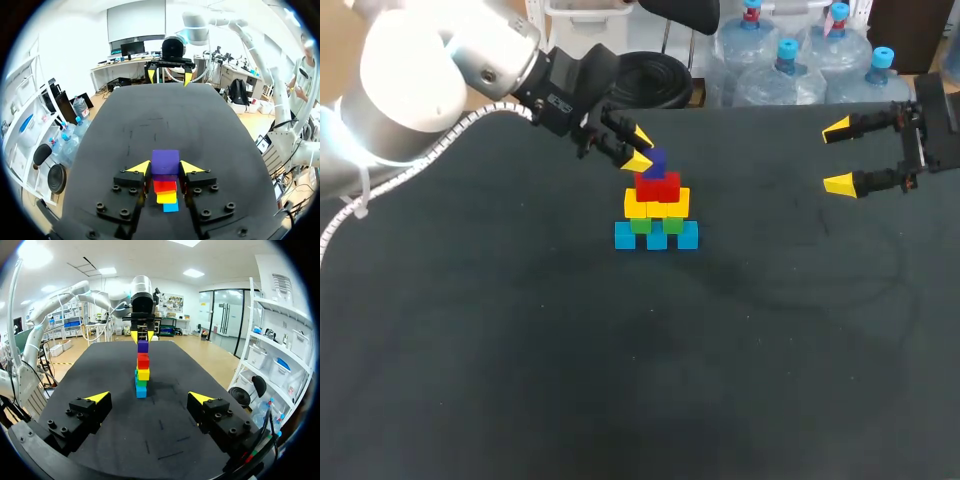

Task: Place the blue cubes, place green cubes on the blue cubes, place the yellow cubes on the green cubes, then place the red cubes on the yellow cubes, and place purple cube on the red cubes.

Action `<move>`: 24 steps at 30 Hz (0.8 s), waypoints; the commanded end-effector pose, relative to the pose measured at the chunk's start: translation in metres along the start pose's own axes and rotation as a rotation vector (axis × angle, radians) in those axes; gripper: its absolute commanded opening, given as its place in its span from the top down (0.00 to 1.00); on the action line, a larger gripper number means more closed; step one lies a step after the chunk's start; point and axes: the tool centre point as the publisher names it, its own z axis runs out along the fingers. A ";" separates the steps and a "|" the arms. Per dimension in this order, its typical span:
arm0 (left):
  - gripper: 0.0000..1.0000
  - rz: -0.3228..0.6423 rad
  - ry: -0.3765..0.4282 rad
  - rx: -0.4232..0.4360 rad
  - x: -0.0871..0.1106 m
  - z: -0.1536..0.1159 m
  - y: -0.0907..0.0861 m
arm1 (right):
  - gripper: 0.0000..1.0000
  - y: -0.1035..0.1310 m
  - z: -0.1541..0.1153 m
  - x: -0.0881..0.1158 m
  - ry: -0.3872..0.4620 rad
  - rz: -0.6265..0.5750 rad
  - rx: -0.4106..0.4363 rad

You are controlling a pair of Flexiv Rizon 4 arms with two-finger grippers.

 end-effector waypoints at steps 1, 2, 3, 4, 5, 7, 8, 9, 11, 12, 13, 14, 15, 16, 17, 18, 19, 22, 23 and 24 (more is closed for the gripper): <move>1.00 -0.001 0.002 -0.003 0.000 0.000 -0.001 | 0.00 0.000 0.001 0.000 -0.001 -0.001 0.001; 1.00 -0.003 0.001 -0.003 0.000 0.000 -0.001 | 0.00 0.000 0.001 0.000 -0.001 -0.001 0.001; 1.00 -0.004 -0.001 -0.004 0.000 0.000 -0.001 | 0.00 0.000 0.001 0.000 -0.001 -0.001 0.001; 1.00 -0.005 -0.003 -0.005 0.000 0.000 -0.002 | 0.00 0.000 0.001 0.000 -0.001 -0.001 0.001; 1.00 -0.005 -0.004 -0.006 0.000 0.001 -0.003 | 0.00 0.000 0.001 0.000 -0.001 -0.001 0.001; 1.00 -0.006 -0.006 -0.005 0.000 0.002 -0.004 | 0.00 0.000 0.001 0.000 -0.001 -0.001 0.001; 1.00 -0.006 -0.006 -0.004 0.000 0.003 -0.004 | 0.00 0.000 0.001 0.000 -0.001 -0.001 0.001; 1.00 -0.006 -0.006 -0.003 0.000 0.003 -0.005 | 0.00 0.000 0.001 0.000 -0.001 -0.001 0.001; 1.00 -0.006 -0.006 -0.002 -0.001 0.004 -0.005 | 0.00 0.000 0.001 0.000 -0.001 -0.001 0.001; 1.00 -0.006 -0.007 -0.001 -0.001 0.004 -0.005 | 0.00 0.000 0.001 0.000 -0.001 -0.001 0.001; 1.00 -0.006 -0.008 -0.001 -0.001 0.005 -0.005 | 0.00 0.000 0.001 0.000 -0.001 -0.001 0.001; 1.00 -0.007 -0.009 -0.001 -0.002 0.005 -0.006 | 0.00 0.000 0.001 0.000 -0.001 -0.001 0.001; 1.00 -0.007 -0.010 0.000 -0.002 0.005 -0.006 | 0.00 0.000 0.001 0.000 -0.001 -0.001 0.001; 1.00 -0.007 -0.010 0.001 -0.002 0.006 -0.006 | 0.00 0.000 0.001 0.000 -0.001 -0.001 0.001; 1.00 -0.007 -0.010 0.001 -0.002 0.006 -0.006 | 0.00 0.000 0.001 0.000 -0.001 -0.001 0.001; 1.00 -0.007 -0.010 0.002 -0.001 0.006 -0.006 | 0.00 0.000 0.001 0.000 -0.001 -0.001 0.001; 1.00 -0.007 -0.010 0.002 -0.001 0.006 -0.006 | 0.00 0.000 0.001 0.000 -0.001 -0.001 0.001; 1.00 -0.007 -0.011 0.004 0.000 0.007 -0.007 | 0.00 0.000 0.001 0.000 -0.001 -0.001 0.001; 1.00 -0.008 -0.011 0.005 0.000 0.008 -0.007 | 0.00 0.000 0.001 0.000 -0.001 -0.001 0.001; 1.00 -0.008 -0.011 0.006 0.001 0.008 -0.007 | 0.00 0.000 0.001 0.000 -0.001 -0.001 0.001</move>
